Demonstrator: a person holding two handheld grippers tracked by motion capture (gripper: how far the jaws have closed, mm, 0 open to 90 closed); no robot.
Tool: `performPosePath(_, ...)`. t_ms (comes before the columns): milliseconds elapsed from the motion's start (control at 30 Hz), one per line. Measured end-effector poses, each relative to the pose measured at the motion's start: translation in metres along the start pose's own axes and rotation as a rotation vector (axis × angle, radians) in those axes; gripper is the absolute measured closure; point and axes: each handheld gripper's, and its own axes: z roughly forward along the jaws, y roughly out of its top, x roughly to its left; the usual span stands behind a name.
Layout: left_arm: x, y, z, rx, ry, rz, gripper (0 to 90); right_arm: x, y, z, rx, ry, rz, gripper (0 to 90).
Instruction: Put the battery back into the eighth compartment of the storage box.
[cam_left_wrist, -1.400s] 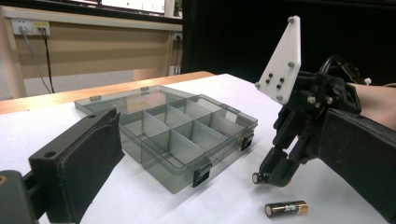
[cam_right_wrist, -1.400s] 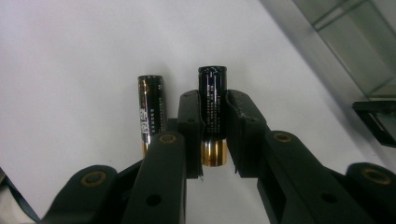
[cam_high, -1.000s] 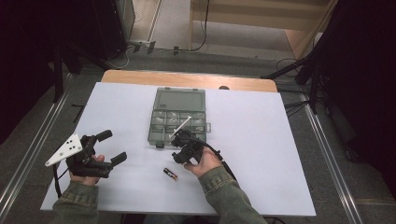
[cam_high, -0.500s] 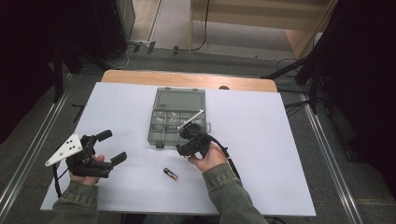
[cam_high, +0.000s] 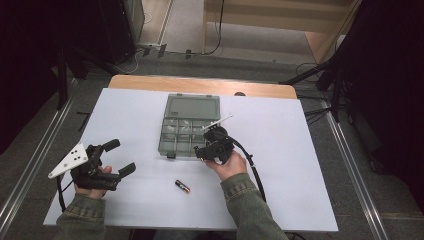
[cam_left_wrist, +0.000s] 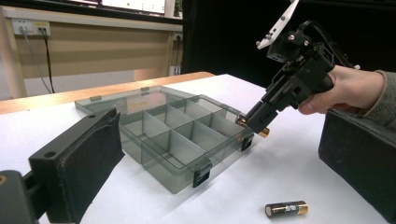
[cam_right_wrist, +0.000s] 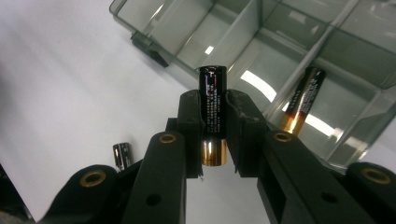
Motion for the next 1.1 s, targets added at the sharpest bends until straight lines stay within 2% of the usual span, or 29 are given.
performPosePath(300,0.000,0.000,0.000,0.001,0.000,-0.001,0.0,-0.012,-0.001,-0.007,-0.064,0.019,0.071,77.5)
performPosePath(367,0.000,0.000,0.000,0.000,0.000,-0.001,0.0,-0.019,-0.002,-0.010,-0.104,0.030,0.113,77.5)
performPosePath(400,0.000,0.000,0.000,0.000,0.000,-0.001,0.0,-0.019,-0.002,-0.010,-0.104,0.030,0.113,77.5)
performPosePath(533,0.000,0.000,0.000,0.001,0.001,0.000,0.0,-0.031,-0.005,-0.010,-0.139,0.045,0.177,77.5)
performPosePath(900,0.000,0.000,0.000,0.003,0.002,-0.001,0.0,-0.044,-0.008,-0.012,-0.188,0.039,0.282,77.3)
performPosePath(967,0.000,0.000,0.000,0.002,0.001,-0.001,0.0,-0.048,-0.007,-0.011,-0.192,0.040,0.342,77.3)
performPosePath(1100,0.000,0.000,0.000,0.001,0.001,0.000,0.0,-0.054,-0.006,-0.007,-0.196,0.055,0.394,77.3)
